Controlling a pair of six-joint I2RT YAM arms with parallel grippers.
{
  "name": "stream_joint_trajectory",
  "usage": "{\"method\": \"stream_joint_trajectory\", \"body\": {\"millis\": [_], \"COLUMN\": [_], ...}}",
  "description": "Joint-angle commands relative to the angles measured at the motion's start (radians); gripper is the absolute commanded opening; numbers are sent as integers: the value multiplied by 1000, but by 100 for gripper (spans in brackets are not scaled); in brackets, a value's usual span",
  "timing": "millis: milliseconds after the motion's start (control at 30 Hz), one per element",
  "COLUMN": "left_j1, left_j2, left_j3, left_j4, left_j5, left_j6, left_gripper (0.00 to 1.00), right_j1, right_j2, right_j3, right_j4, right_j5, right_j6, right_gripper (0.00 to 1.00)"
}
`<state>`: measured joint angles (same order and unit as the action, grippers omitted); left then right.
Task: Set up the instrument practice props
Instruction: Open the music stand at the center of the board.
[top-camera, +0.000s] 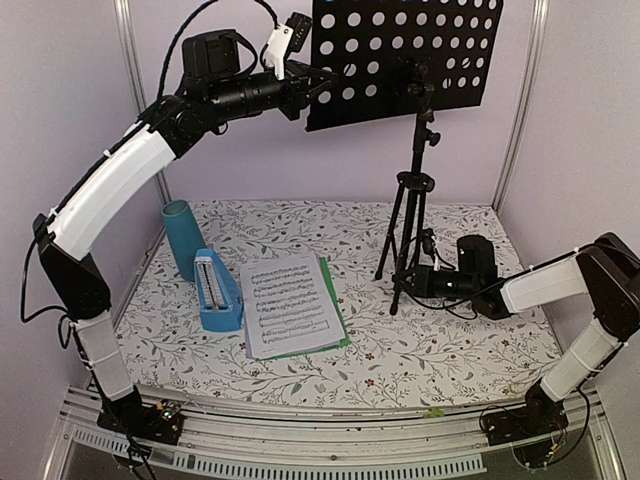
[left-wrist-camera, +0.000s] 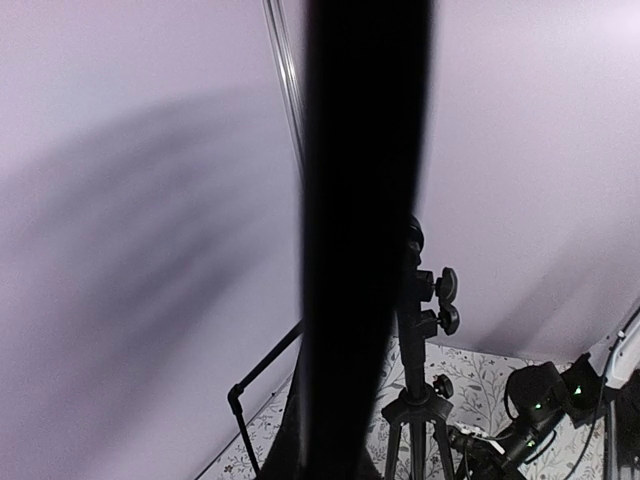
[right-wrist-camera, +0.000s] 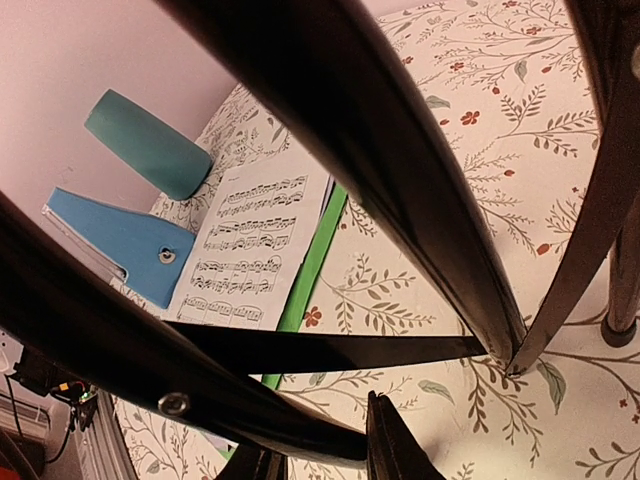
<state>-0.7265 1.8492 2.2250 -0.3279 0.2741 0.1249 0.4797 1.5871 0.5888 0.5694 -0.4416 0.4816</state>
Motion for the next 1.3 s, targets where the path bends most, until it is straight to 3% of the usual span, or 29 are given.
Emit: {"method": "stream_joint_trajectory", "body": {"millis": [0, 700, 1267], "left_j1": [-2, -24, -69], "left_j2": [-44, -108, -119], "left_j3": [-34, -96, -55], "left_j4": [-3, -47, -74], "left_j5": [-3, -12, -35], "left_j6": [97, 160, 180], "left_gripper": [0, 0, 0], "right_j1": [7, 7, 7], "right_j2": [-65, -329, -489], "right_j3": [-38, -118, -234], "right_j4": [-135, -489, -559], "right_j5": [-14, 175, 276], "right_j6": [104, 78, 144], "right_gripper": [0, 2, 9]}}
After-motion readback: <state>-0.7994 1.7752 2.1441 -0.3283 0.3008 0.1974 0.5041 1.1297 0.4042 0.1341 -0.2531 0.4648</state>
